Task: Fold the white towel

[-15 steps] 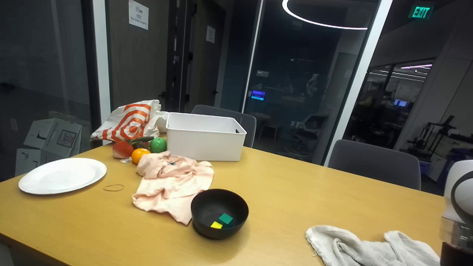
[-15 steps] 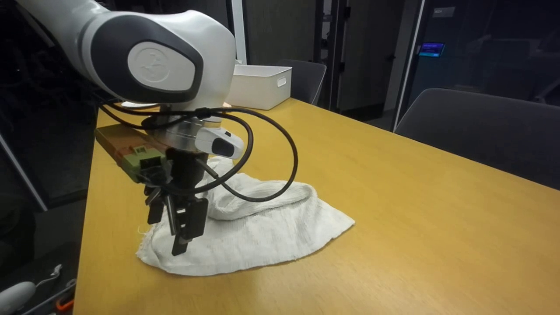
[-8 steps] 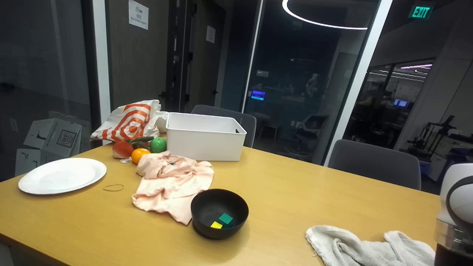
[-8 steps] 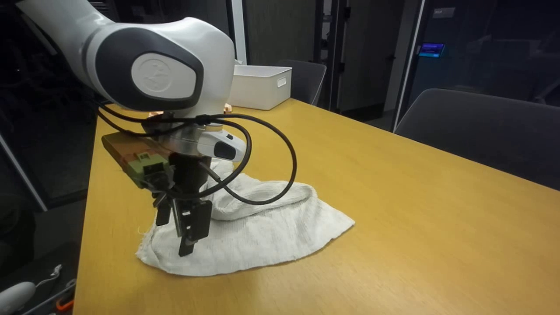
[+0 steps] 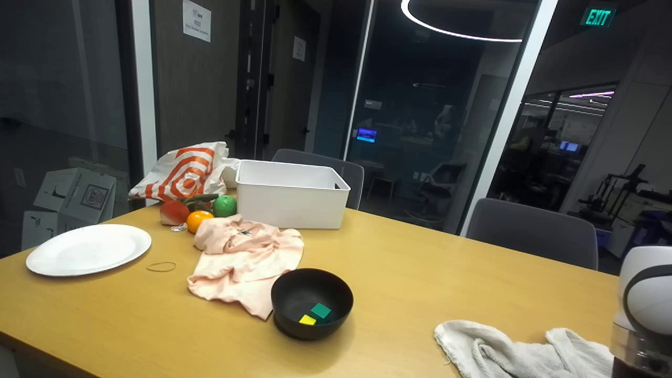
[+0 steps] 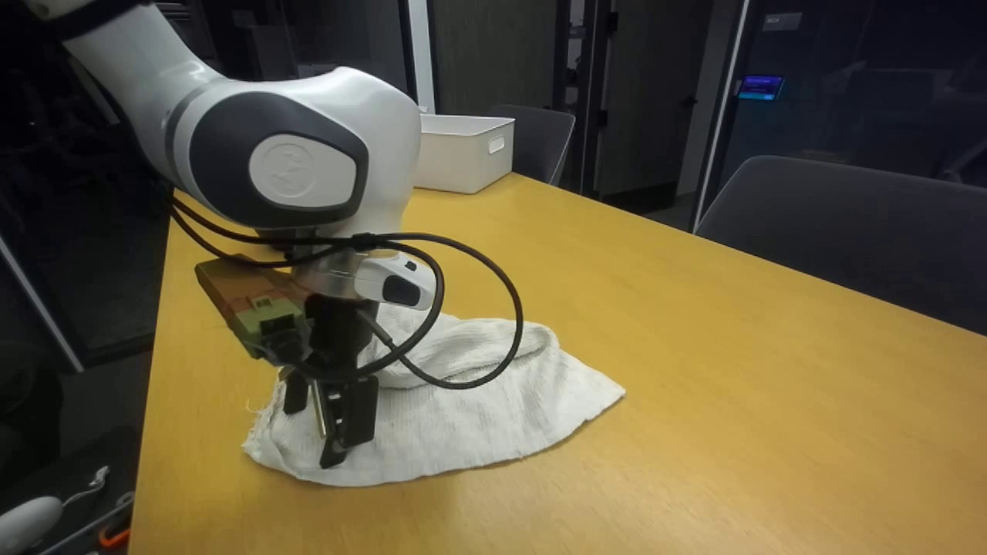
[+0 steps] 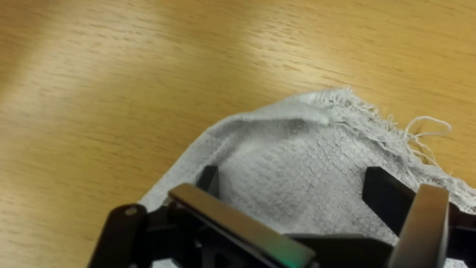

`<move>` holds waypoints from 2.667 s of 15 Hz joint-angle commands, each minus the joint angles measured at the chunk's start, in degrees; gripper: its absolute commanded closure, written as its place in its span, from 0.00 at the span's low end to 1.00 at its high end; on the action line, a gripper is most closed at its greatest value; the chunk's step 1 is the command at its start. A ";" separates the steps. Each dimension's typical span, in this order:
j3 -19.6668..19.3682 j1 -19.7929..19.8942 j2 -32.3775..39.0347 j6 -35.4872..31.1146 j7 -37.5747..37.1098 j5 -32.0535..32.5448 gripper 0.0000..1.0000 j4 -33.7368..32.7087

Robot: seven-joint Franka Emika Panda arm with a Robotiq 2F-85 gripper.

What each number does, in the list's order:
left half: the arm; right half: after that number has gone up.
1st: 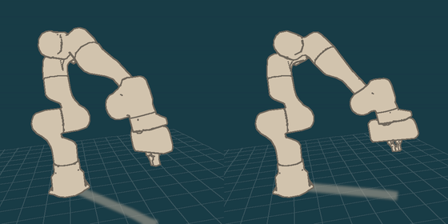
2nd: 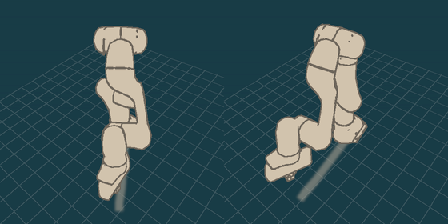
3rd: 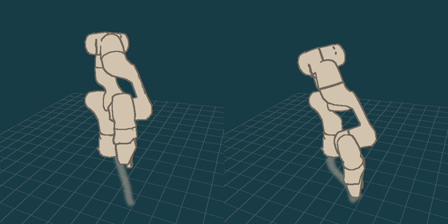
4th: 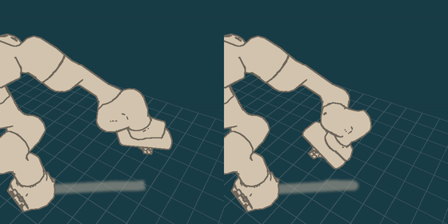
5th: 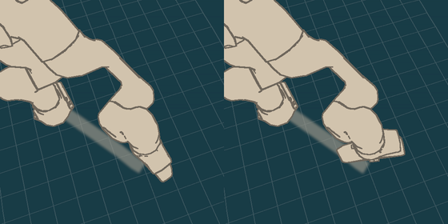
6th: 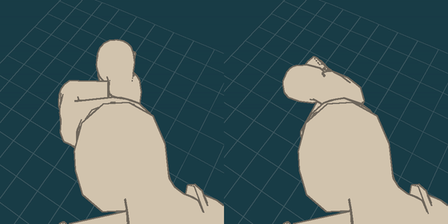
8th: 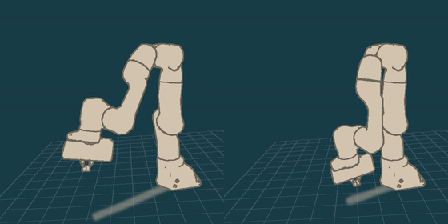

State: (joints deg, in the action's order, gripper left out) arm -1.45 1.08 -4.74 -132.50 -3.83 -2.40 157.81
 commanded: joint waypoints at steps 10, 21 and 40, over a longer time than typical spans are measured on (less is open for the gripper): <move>-0.02 0.68 0.98 -2.10 -3.29 1.99 0.84 -0.55; 0.41 3.29 -6.81 -0.82 -15.45 14.70 0.91 -0.02; 15.56 3.17 -11.33 -10.28 -28.92 27.23 0.91 -4.91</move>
State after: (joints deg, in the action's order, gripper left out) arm 11.74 3.49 -17.94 -141.36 -29.13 20.71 155.71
